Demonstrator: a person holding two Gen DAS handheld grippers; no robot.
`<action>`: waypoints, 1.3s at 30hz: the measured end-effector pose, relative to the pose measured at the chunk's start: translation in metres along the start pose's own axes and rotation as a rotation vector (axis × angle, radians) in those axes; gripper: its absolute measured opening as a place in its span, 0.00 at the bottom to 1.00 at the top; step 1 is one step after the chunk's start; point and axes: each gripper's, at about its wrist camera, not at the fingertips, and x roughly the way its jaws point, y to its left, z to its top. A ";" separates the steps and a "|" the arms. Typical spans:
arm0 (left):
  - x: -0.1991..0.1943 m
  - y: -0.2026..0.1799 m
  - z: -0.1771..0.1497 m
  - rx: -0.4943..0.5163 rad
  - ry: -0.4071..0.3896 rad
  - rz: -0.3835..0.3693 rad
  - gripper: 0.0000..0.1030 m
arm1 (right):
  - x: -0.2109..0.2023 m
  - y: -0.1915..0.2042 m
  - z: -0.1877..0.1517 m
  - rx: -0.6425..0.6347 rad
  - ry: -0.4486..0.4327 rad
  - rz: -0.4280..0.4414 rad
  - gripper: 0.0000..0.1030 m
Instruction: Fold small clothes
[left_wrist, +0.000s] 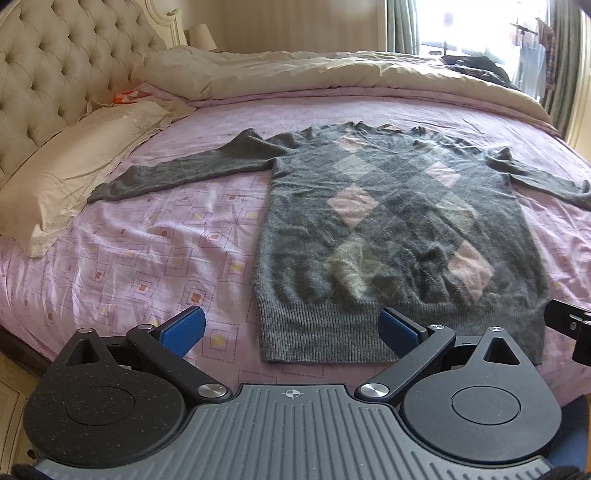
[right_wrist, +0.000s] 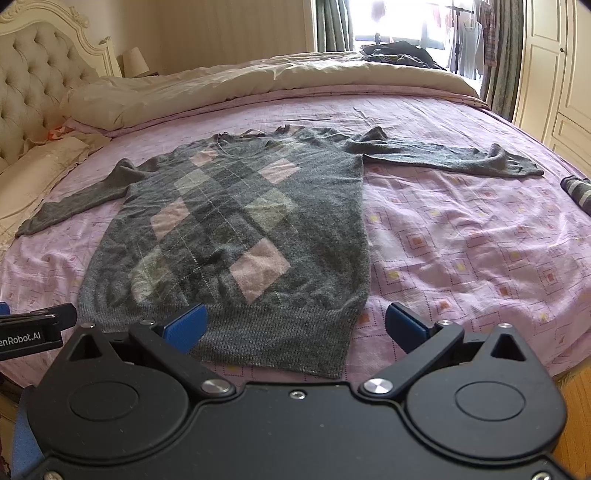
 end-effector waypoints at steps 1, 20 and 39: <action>0.001 0.000 0.000 0.001 0.001 0.000 0.98 | 0.001 0.002 0.000 -0.005 0.001 -0.006 0.99; 0.008 -0.003 -0.004 0.016 0.027 0.004 0.98 | 0.005 0.006 -0.001 -0.007 0.022 0.001 0.99; 0.020 -0.001 -0.009 0.004 0.078 0.013 0.98 | 0.019 0.012 -0.004 0.005 0.069 0.037 0.99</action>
